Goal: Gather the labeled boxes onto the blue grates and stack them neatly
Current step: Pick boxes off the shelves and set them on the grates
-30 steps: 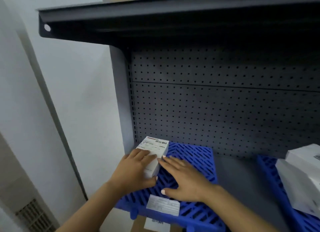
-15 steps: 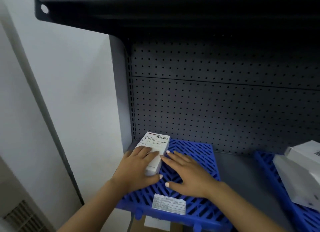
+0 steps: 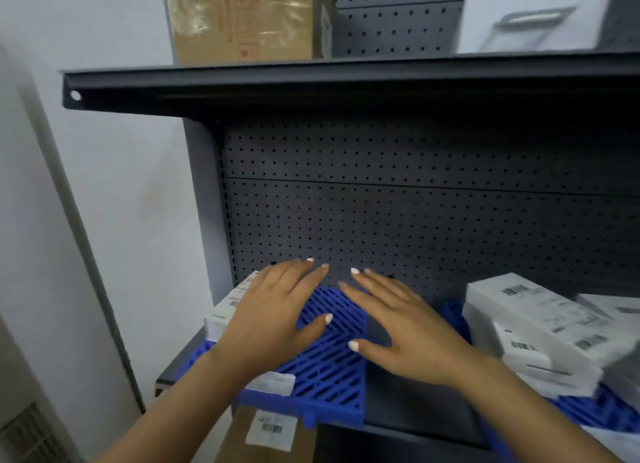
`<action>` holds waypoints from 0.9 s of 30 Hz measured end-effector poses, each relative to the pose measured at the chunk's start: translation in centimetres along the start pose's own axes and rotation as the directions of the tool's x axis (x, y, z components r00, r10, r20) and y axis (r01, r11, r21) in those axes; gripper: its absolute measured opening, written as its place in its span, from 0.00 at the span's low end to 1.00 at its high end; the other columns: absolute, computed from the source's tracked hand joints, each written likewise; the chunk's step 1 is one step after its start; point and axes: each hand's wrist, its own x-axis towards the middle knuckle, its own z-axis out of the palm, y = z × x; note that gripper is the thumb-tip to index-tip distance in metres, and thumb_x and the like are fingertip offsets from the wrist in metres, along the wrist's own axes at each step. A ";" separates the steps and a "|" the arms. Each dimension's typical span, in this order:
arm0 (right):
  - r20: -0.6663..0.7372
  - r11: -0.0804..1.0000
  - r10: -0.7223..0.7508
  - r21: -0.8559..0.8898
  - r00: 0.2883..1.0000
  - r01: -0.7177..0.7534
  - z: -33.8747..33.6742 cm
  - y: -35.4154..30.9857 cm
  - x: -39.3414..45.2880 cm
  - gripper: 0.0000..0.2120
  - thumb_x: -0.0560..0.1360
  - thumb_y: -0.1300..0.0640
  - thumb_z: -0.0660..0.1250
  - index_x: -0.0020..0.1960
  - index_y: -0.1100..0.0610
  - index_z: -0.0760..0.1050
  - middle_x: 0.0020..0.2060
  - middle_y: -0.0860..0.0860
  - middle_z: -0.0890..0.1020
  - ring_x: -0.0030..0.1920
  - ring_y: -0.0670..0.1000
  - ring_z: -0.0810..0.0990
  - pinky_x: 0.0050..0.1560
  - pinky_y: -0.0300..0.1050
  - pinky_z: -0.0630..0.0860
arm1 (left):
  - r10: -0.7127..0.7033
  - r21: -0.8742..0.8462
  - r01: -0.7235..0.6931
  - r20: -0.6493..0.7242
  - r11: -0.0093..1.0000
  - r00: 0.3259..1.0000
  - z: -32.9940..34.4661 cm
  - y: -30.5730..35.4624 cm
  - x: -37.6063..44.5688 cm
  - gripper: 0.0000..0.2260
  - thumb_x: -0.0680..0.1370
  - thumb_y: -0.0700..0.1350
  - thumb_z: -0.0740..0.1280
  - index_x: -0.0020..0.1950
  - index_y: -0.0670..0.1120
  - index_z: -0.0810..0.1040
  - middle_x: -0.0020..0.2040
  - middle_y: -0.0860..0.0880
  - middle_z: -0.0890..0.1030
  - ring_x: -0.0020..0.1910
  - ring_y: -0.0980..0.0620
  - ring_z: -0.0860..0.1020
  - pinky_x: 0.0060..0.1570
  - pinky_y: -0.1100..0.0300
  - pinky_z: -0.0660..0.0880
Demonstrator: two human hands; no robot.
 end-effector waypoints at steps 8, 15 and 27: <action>-0.125 0.997 0.030 -0.068 0.992 -0.039 -8.8 6.1 -12.8 0.33 0.74 0.33 0.49 0.73 0.34 0.37 0.75 0.38 0.39 0.73 0.38 0.35 0.71 0.39 0.38 | 0.048 -0.039 -0.052 -0.078 0.998 0.996 -2.4 15.0 5.0 0.27 0.76 0.60 0.60 0.72 0.49 0.67 0.66 0.50 0.73 0.66 0.49 0.70 0.65 0.47 0.68; -0.179 0.987 0.086 -0.118 0.980 -0.108 -15.8 10.3 -21.8 0.33 0.74 0.33 0.49 0.73 0.35 0.38 0.76 0.39 0.41 0.74 0.39 0.37 0.71 0.40 0.38 | 0.065 -0.044 -0.071 -0.115 0.997 0.991 -4.9 25.2 9.4 0.29 0.75 0.61 0.58 0.72 0.49 0.67 0.67 0.51 0.73 0.67 0.51 0.69 0.66 0.50 0.67; -0.293 0.967 0.142 -0.163 0.945 -0.196 -24.1 11.2 -28.0 0.32 0.72 0.31 0.46 0.73 0.33 0.38 0.76 0.39 0.42 0.74 0.39 0.38 0.73 0.42 0.42 | 0.152 0.005 -0.154 -0.162 0.988 0.975 -10.8 32.5 15.3 0.30 0.74 0.62 0.56 0.72 0.48 0.67 0.67 0.50 0.74 0.66 0.50 0.70 0.65 0.51 0.67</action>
